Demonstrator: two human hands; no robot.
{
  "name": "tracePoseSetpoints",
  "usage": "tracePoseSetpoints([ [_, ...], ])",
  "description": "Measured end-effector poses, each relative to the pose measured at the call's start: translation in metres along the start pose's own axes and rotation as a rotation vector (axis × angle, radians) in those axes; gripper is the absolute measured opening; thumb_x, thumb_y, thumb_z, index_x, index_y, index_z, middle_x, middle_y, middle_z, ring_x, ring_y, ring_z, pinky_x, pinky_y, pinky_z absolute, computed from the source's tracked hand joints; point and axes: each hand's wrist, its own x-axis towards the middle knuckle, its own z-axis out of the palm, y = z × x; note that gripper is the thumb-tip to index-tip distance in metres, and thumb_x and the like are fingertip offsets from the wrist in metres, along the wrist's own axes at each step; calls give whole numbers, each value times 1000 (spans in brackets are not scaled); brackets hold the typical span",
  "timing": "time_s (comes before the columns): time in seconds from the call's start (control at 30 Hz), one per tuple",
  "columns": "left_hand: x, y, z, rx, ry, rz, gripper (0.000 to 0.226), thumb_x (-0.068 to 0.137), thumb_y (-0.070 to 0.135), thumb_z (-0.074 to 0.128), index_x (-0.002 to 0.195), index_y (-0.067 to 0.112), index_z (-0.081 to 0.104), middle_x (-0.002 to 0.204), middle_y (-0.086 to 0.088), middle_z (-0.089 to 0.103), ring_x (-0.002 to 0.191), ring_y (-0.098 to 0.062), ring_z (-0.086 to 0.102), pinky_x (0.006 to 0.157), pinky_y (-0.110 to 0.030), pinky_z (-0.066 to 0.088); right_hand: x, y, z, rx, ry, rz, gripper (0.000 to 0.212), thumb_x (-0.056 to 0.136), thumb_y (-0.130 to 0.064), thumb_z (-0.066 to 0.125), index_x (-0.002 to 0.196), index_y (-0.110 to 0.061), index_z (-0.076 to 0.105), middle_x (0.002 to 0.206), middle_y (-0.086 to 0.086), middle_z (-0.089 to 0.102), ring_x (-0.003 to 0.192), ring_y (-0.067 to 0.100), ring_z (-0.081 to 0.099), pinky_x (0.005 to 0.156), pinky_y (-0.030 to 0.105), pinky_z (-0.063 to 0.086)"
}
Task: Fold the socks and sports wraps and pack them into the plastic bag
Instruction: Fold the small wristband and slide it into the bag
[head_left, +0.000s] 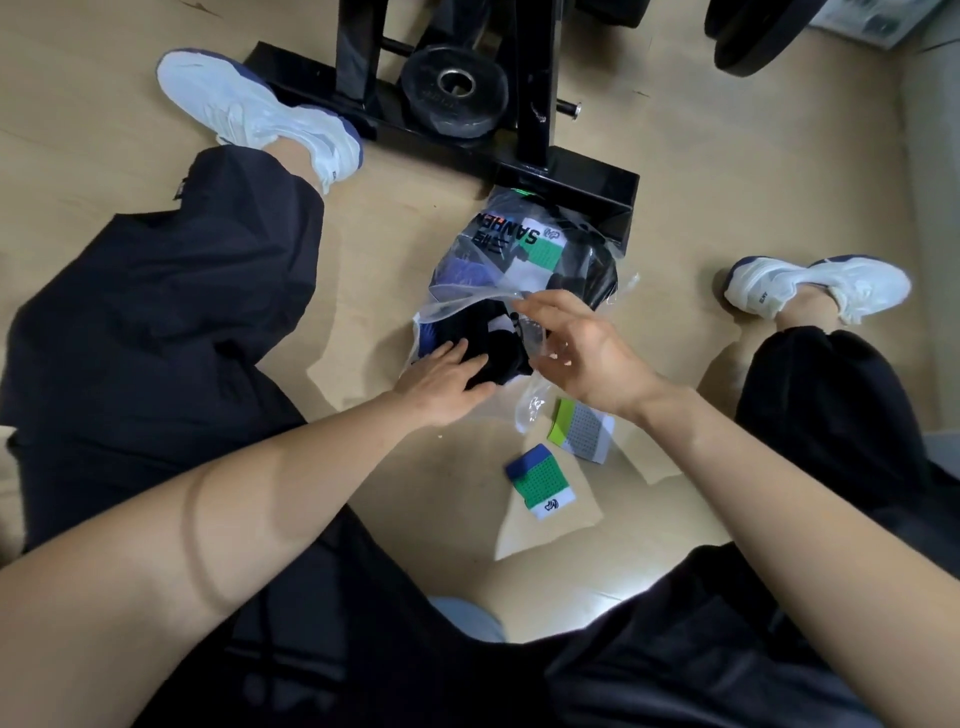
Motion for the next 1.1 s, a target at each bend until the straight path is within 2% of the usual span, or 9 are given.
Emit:
tracePoseSetpoints([
  [0.1,-24,10,-4,2,156,-7,51,100,52,45,145,28,50,151,-1,46,137,-26,43,103,-38,41,-23,8,2,45,171,36,40,92,-11,67,131,-13,58,126,0,53,77,11,61,77,17,51],
  [0.2,-47,24,-15,-40,269,-40,24,95,41,54,109,29,69,113,4,61,107,-24,61,76,-31,41,-44,36,11,14,223,208,26,93,-13,66,119,-10,64,112,2,59,71,14,60,78,27,51],
  [0.33,-62,40,-22,-90,228,-34,15,91,38,58,89,30,71,89,12,68,88,-21,64,67,-28,41,-63,93,41,13,-16,505,33,88,-16,72,120,-11,66,112,11,63,82,22,60,88,39,52],
  [0.5,-71,54,-23,-309,217,141,10,87,34,65,83,29,73,78,14,72,76,-10,67,72,-32,54,-72,131,78,-184,-279,623,61,85,-41,73,139,-19,52,126,10,58,117,34,51,98,35,44],
  [0.63,-79,63,-22,-526,176,322,5,88,18,71,85,20,75,82,9,73,80,-8,67,70,-18,50,-71,138,104,-305,-308,597,47,83,-29,68,126,-15,55,120,11,56,111,35,51,91,37,47],
  [0.77,-77,68,-18,-694,131,308,12,88,14,74,99,19,77,89,5,73,84,-5,66,72,-11,46,-74,144,115,-348,-309,613,42,81,-26,68,118,-11,56,116,11,55,111,34,50,88,37,50],
  [0.87,-73,66,-15,-792,111,260,22,87,16,76,108,22,74,100,7,73,93,-3,66,75,-9,45,-72,142,106,-165,-319,668,30,79,-19,72,105,-10,61,99,9,60,96,28,58,76,30,47],
  [1.0,-66,63,-16,-821,125,214,39,86,22,79,122,27,66,119,16,68,108,4,62,88,-12,48,-73,113,60,236,-149,658,34,76,-9,82,79,-10,48,71,0,46,67,20,42,52,24,35],
  [1.1,-64,64,-18,-873,135,181,52,85,25,81,132,28,60,125,14,65,110,2,62,90,-16,51,-77,74,17,490,-68,550,23,77,-7,83,85,-7,61,67,-1,45,62,13,43,54,23,34],
])
